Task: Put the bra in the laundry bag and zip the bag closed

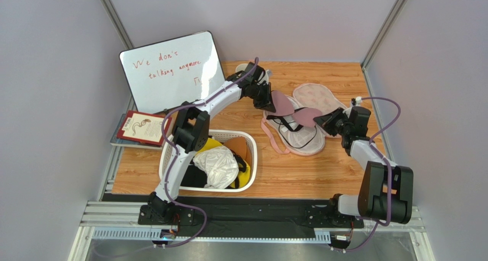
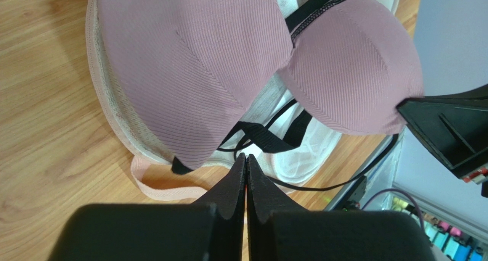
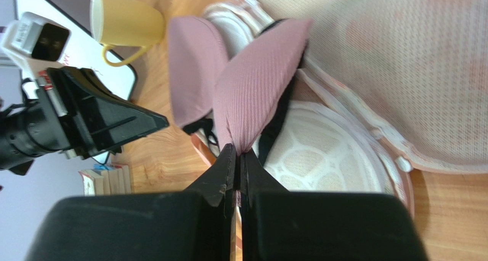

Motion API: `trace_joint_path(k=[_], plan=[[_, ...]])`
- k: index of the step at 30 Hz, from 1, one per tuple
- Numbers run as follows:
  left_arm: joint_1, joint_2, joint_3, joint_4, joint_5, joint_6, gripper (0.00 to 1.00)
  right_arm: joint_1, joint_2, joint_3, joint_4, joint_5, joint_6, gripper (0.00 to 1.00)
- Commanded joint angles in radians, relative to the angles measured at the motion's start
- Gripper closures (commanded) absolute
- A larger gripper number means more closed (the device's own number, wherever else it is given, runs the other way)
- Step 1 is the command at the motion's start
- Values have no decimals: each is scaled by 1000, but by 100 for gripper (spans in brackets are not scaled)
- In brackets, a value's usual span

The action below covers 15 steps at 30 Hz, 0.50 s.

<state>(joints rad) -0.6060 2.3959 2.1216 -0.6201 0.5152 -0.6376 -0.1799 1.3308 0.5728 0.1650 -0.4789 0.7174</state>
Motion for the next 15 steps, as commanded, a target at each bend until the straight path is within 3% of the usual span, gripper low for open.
trace_joint_path(k=[1, 9, 15], plan=[[8, -103, 51, 51, 16, -53, 100, -4, -77, 71, -48, 2, -15, 100], [8, -84, 104, 77, 39, -102, 100, -4, -107, 131, -10, 20, -65, 100], [8, -90, 72, 77, 54, -108, 100, -4, 0, 280, 40, -3, -113, 100]])
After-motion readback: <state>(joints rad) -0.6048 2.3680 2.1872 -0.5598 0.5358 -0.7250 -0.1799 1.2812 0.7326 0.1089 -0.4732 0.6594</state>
